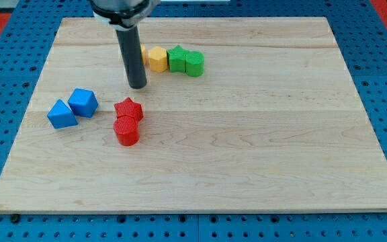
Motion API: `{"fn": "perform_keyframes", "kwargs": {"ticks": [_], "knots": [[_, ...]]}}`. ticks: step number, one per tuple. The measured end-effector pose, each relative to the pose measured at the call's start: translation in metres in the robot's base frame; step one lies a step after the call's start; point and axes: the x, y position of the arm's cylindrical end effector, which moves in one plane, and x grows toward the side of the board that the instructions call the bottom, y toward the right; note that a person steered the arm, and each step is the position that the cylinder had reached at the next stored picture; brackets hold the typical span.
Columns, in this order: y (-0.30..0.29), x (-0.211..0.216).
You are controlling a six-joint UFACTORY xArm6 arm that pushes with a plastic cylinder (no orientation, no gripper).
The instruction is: Move your arm to the left of the blue triangle
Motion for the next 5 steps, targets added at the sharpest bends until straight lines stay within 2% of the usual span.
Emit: {"fn": "perform_keyframes", "kwargs": {"ticks": [2,5], "knots": [[-0.09,0.012],[-0.137,0.071]]}}
